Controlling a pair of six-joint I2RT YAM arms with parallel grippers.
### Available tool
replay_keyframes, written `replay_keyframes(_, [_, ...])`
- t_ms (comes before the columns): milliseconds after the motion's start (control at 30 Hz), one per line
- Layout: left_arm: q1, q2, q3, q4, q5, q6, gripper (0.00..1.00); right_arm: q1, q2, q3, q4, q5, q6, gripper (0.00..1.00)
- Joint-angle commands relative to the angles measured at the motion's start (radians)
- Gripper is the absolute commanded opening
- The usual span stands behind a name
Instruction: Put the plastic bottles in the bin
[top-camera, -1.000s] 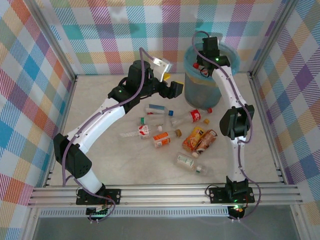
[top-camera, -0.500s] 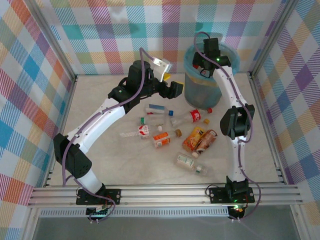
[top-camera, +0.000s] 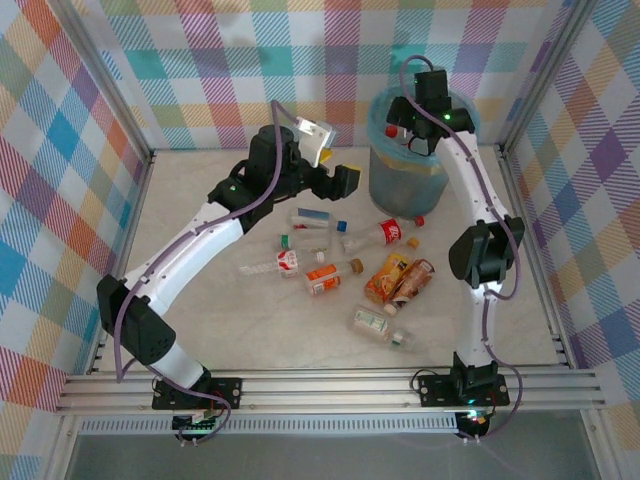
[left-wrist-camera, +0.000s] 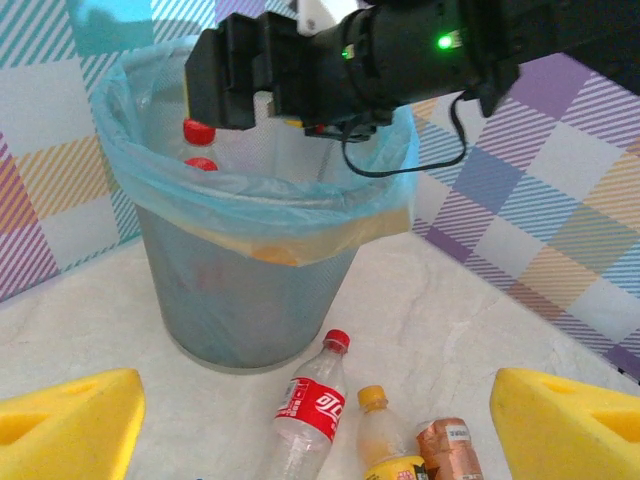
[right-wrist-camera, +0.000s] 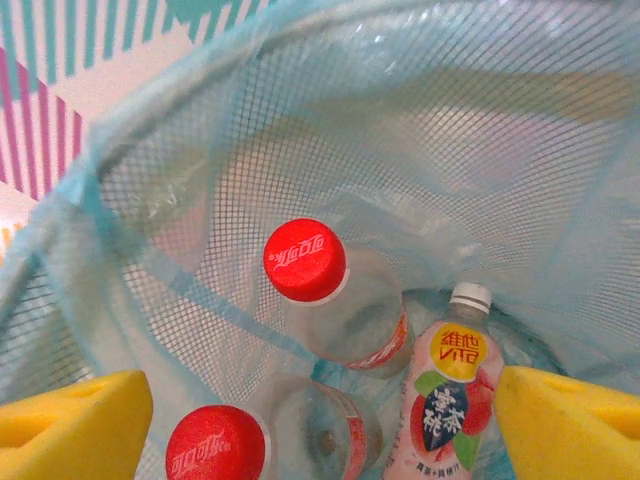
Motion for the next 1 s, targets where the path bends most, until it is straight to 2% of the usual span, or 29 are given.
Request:
replay_keyframes(0, [0.009, -0.054, -0.024, 0.01, -0.02, 0.015, 0.89, 0.008, -0.076, -0.045, 0.022, 0.028, 0.041, 0.89])
replay_keyframes(367, [0.021, -0.126, -0.074, -0.004, -0.05, 0.027, 0.89, 0.046, -0.147, -0.059, 0.026, 0.1, 0.014, 0.93])
replay_keyframes(667, [0.047, -0.206, -0.138, -0.035, -0.078, 0.071, 0.88, 0.059, -0.217, -0.054, 0.0, 0.107, -0.022, 0.94])
replay_keyframes(800, [0.047, -0.249, -0.175, -0.117, -0.078, 0.136, 0.87, 0.069, -0.271, -0.099, 0.008, 0.074, -0.036, 0.92])
replay_keyframes(967, [0.05, -0.323, -0.238, -0.208, -0.082, 0.235, 0.87, 0.107, -0.39, -0.232, 0.051, -0.031, -0.065, 0.87])
